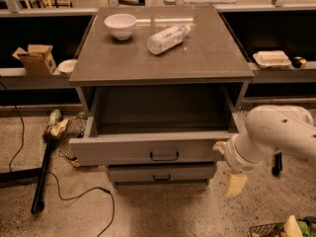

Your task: Close top drawer

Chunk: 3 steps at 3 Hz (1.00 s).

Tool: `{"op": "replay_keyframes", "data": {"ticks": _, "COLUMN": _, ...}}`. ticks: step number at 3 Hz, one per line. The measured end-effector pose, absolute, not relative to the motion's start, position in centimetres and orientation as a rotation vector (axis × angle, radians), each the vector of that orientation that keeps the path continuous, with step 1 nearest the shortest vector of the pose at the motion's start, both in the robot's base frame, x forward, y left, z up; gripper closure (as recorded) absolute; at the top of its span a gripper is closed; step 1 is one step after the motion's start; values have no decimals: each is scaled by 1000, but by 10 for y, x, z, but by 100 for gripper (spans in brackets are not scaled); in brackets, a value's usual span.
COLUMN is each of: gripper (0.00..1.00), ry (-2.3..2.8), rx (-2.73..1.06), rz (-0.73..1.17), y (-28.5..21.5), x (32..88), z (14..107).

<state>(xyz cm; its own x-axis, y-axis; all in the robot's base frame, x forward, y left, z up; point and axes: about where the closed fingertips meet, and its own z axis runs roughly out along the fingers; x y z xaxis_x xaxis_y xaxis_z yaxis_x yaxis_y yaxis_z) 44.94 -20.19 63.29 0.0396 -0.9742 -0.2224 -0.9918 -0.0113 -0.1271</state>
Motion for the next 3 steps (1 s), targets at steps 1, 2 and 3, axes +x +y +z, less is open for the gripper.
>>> {"op": "replay_keyframes", "data": {"ticks": 1, "gripper": 43, "ry": 2003, "rx": -2030, "rz": 68, "y": -201, "x": 481, "z": 637}}
{"op": "replay_keyframes", "data": {"ticks": 2, "gripper": 64, "ry": 1990, "rx": -1984, "rz": 47, "y": -200, "x": 507, "z": 642}}
{"op": "replay_keyframes", "data": {"ticks": 3, "gripper": 64, "ry": 2001, "rx": -1931, "rz": 69, "y": -202, "x": 529, "z": 645}}
